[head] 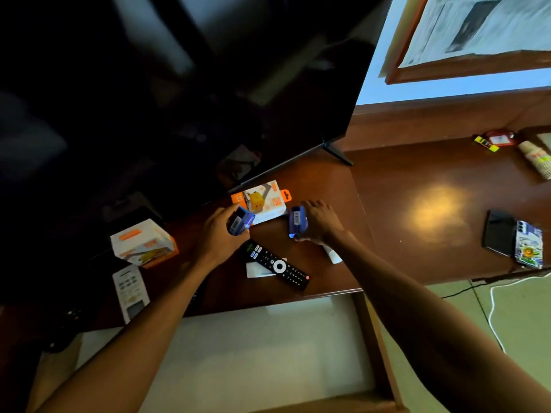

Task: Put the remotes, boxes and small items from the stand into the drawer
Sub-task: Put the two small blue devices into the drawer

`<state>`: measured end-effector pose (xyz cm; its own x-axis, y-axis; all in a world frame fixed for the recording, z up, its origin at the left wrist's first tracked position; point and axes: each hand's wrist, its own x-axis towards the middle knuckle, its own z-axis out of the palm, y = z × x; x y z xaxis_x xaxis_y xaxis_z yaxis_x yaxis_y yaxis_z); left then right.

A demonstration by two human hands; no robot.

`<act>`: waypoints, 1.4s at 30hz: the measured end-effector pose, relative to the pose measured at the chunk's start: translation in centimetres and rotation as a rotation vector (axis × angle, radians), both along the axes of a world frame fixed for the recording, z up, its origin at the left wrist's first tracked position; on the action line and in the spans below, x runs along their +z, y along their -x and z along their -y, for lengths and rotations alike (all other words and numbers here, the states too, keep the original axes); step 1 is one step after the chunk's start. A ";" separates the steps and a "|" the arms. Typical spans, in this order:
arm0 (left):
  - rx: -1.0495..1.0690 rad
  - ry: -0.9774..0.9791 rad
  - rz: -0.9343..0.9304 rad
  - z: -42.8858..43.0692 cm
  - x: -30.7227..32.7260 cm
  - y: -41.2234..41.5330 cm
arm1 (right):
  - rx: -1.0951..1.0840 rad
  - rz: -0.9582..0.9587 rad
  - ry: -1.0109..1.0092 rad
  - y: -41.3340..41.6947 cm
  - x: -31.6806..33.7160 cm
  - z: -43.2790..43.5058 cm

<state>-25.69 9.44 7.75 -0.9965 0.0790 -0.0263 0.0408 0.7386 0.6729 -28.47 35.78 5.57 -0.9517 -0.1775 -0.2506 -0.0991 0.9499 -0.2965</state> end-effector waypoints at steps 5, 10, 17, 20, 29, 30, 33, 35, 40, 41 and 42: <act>0.001 -0.080 -0.046 -0.2 0.8 -1.6 | -0.068 -0.091 0.091 -3.4 0.7 -0.3; 0.000 -0.133 -0.117 3.7 1.4 -6.0 | 0.007 -0.203 0.209 -7.8 3.4 4.9; 0.055 -0.116 -0.154 15.4 -0.4 -17.1 | 0.110 -0.193 0.268 -16.4 4.3 17.5; 0.061 -0.095 -0.113 20.6 -1.6 -21.3 | 0.155 -0.153 0.291 -20.3 2.6 21.8; 0.106 0.119 0.139 30.0 -8.2 -30.3 | 0.297 0.045 0.185 -28.6 -4.2 31.6; 0.115 0.127 0.171 30.6 -9.0 -30.5 | 0.301 0.071 0.172 -29.0 -5.0 32.4; 0.136 0.165 0.256 31.8 -11.2 -30.2 | 0.291 0.135 0.151 -29.6 -7.3 34.8; 0.127 0.191 0.316 32.3 -12.6 -29.8 | 0.271 0.181 0.145 -29.7 -8.8 36.4; 0.089 0.258 0.431 33.6 -15.3 -29.8 | 0.277 0.300 0.181 -29.6 -12.6 39.9; 0.084 0.253 0.445 33.8 -15.7 -30.0 | 0.277 0.328 0.188 -29.5 -13.2 40.5; 0.082 0.230 0.463 34.0 -15.8 -30.2 | 0.277 0.353 0.199 -29.5 -13.8 40.9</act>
<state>4.49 -24.60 -8.06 -0.8791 -0.0584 -0.4730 -0.2864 0.8580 0.4264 1.05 -5.13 -8.22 -0.7251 -0.4894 -0.4846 -0.2008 0.8232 -0.5310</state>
